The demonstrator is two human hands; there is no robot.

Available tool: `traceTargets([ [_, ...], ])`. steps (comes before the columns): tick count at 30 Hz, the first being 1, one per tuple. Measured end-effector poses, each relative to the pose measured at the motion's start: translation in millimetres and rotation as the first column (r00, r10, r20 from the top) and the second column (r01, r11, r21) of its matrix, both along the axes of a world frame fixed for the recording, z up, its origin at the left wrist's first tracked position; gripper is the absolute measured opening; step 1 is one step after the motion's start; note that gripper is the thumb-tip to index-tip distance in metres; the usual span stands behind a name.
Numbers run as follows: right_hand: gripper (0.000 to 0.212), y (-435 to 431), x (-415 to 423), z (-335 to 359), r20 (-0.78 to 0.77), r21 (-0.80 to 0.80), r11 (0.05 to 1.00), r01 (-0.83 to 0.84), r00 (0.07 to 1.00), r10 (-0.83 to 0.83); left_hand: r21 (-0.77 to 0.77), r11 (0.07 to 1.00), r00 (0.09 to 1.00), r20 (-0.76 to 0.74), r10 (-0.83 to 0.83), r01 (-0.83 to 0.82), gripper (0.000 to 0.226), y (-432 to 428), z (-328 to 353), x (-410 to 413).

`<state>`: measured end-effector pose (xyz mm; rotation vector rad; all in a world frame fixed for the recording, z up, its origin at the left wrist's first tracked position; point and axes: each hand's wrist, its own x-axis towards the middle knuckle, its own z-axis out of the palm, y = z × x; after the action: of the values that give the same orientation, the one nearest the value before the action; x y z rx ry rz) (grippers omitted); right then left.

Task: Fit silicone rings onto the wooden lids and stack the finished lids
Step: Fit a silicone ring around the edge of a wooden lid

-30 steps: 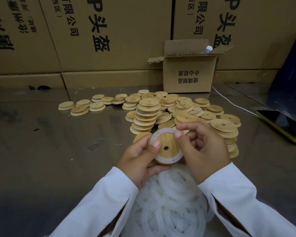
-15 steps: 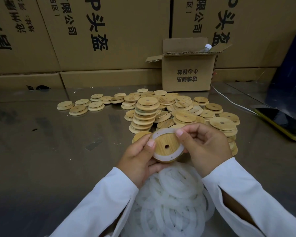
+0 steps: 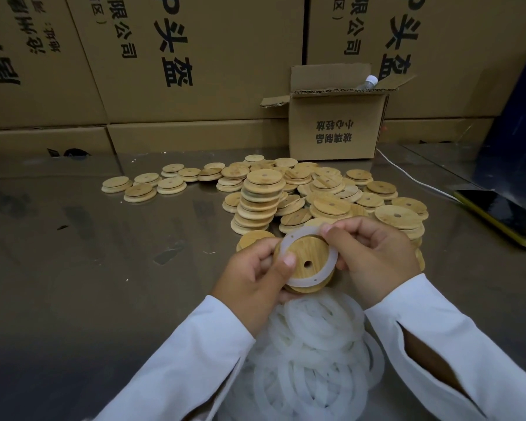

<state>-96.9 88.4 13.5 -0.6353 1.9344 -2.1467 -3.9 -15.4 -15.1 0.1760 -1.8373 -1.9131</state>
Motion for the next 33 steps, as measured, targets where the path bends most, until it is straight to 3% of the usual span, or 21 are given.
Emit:
traceTargets([
  [2,0.015,-1.0,0.0,-0.7,0.007,0.007,1.0,0.007,1.0,-0.007,-0.045,0.998,0.999,0.01,0.042,-0.041,0.016,0.5,-0.6,0.3],
  [7,0.01,-0.3,4.8,1.2,-0.07,0.0,0.999,-0.044,0.997,0.044,-0.097,0.99,0.994,0.002,0.106,-0.105,0.022,1.0,0.0,-0.1],
  [15,0.009,1.7,5.6,5.1,-0.034,0.012,0.997,-0.074,0.997,0.074,0.021,0.998,0.998,0.003,0.058,-0.058,0.019,-2.4,0.8,-0.1],
  [33,0.014,-0.3,2.4,1.0,-0.089,0.096,0.988,-0.119,0.988,0.128,0.089,0.993,0.997,0.002,0.078,-0.078,0.018,-3.9,0.9,-1.5],
])
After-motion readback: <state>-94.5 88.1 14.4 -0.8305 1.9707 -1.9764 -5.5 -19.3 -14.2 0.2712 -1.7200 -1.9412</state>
